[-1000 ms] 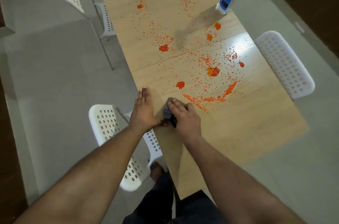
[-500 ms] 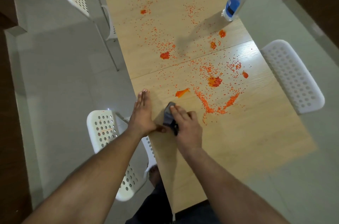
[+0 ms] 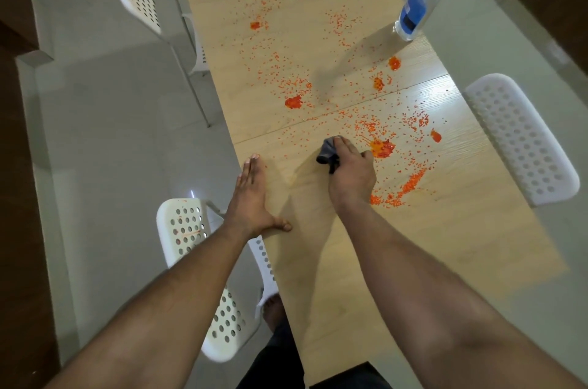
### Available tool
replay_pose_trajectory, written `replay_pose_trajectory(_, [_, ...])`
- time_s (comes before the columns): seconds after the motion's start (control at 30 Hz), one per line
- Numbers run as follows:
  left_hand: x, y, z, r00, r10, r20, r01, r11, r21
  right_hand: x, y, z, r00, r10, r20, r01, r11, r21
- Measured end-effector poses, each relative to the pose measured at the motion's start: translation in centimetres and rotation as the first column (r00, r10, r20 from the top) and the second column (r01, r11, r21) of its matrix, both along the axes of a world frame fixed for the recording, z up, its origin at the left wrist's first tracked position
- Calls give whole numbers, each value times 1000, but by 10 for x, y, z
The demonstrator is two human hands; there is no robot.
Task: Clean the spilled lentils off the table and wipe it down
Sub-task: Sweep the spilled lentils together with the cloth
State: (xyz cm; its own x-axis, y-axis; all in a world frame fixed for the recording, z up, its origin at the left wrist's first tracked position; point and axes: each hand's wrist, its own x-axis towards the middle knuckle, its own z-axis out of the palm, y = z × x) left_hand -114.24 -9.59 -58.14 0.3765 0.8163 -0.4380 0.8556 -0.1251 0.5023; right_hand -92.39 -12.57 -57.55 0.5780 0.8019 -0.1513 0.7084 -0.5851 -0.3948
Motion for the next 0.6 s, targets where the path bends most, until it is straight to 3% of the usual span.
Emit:
replay_pose_trajectory(0.1, [-2, 6, 3, 999, 32, 14, -32, 999, -19, -21, -15, 9, 997, 62, -34, -58, 993, 107])
replay_pose_trajectory(0.2, [-5, 16, 7, 998, 49, 28, -48, 998, -26, -59, -35, 5, 945, 323, -49, -311, 935, 172])
replay_pose_trajectory(0.33, [-15, 28, 6, 999, 22, 38, -23, 1000, 12, -95, -35, -13, 858, 513, -25, -510, 857, 71])
replay_pose_trajectory(0.47, [-20, 33, 2, 998, 36, 48, -34, 999, -30, -91, -2, -8, 887, 461, -1, -461, 887, -8])
replay_pose_trajectory(0.6, [-22, 37, -2, 999, 16, 36, -15, 999, -36, -59, 36, -7, 970, 240, 31, -240, 971, -14])
